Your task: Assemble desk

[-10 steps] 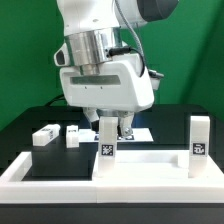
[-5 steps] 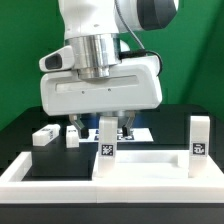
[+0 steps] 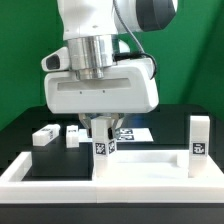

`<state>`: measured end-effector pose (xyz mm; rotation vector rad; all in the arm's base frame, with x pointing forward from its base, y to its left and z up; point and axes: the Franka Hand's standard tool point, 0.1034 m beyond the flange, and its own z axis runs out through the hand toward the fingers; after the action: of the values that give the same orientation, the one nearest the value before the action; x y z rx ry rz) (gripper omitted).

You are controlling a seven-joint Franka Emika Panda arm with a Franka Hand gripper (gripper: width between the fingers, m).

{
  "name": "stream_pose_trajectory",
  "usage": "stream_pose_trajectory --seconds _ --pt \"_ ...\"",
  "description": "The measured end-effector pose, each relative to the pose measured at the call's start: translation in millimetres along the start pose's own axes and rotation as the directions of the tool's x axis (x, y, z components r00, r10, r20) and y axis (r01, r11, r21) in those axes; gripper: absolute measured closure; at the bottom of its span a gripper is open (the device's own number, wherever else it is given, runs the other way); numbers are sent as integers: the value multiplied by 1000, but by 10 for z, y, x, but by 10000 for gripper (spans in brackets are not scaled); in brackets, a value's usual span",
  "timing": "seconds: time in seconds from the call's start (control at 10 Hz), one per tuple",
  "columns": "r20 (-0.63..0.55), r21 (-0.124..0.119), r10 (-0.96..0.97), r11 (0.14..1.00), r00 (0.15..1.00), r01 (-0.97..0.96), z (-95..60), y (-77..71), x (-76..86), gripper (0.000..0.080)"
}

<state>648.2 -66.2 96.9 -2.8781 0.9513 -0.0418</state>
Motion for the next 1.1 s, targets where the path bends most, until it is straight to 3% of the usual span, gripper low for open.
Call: stream_pose_trajectory --seconds 0.2,0.3,0.4,0.6,0.7,0.9,1.1 --pt "0 -3 252 968 968 -252 3 -7 -10 508" --pt "6 -3 443 897 897 -443 7 -15 -14 508" --pt "22 3 607 795 794 -607 12 -28 -16 508" --pt "106 34 871 479 479 -877 16 -17 0 508" --pt "108 39 879 463 464 -886 20 -14 -9 508" --pt "110 27 934 339 340 -940 20 -16 -13 508" --pt "107 22 956 272 272 -962 16 -20 -11 505"
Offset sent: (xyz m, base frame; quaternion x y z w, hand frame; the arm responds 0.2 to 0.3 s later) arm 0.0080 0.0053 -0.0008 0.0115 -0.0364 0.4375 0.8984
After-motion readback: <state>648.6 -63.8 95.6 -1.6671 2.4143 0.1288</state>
